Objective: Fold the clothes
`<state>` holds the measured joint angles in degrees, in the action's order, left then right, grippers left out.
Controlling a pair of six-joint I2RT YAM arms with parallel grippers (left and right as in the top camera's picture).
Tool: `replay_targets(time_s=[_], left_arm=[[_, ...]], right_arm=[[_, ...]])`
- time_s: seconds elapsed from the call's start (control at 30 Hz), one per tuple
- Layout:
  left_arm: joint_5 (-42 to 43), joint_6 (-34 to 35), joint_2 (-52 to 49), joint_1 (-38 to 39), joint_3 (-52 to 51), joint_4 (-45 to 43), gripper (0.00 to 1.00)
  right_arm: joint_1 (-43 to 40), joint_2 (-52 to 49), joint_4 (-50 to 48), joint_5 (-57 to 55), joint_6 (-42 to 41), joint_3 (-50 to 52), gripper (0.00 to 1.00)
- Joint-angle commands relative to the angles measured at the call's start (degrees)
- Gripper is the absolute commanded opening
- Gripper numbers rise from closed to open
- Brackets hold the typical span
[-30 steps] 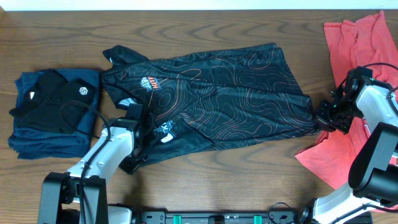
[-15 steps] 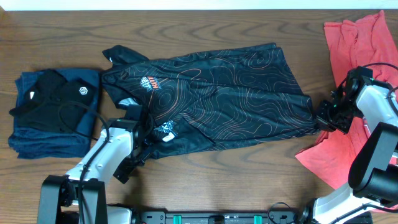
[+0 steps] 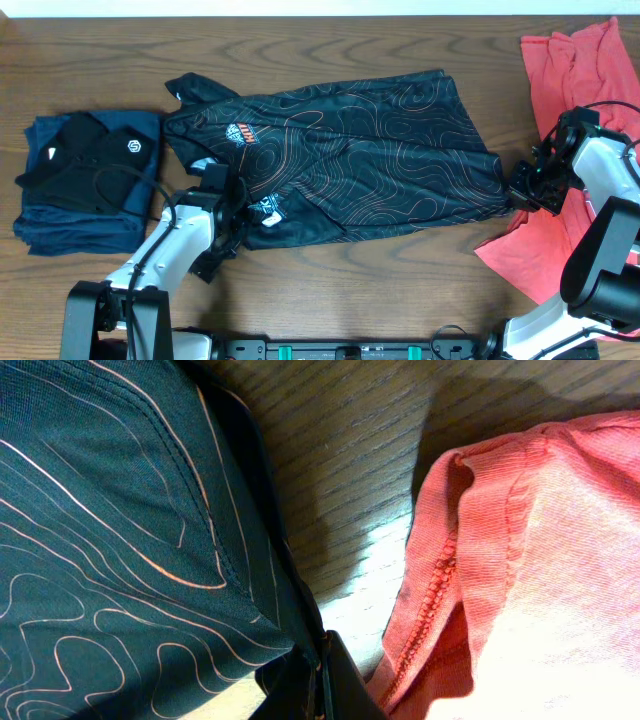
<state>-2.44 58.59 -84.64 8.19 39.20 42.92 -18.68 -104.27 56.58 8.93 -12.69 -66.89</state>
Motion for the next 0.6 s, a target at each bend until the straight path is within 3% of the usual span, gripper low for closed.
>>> replay_targets(time_s=[0.0,0.07,0.17,0.37,0.57], left_arm=[[0.96,-0.81,-0.42,-0.13,-0.35,0.26,0.47],[0.98,-0.9,-0.42,-0.13,-0.35,0.28,0.36],[0.98,-0.87,-0.42,-0.13,-0.35,0.28,0.33],[0.98,-0.9,-0.42,-0.13,-0.35,0.31,0.12],[1.86,-2.56,1.18,-0.13,-0.33,1.16,0.06]], right_arm=[[-0.5,1.05,0.11,-0.59,1.03,-0.92,0.01],[-0.5,1.05,0.11,-0.59,1.03,-0.92,0.01],[-0.5,1.05,0.17,-0.59,1.03,-0.92,0.01],[-0.5,1.05,0.2,-0.59,1.03,-0.92,0.01],[-0.5,1.05,0.13,-0.61,1.2,-0.92,0.01]])
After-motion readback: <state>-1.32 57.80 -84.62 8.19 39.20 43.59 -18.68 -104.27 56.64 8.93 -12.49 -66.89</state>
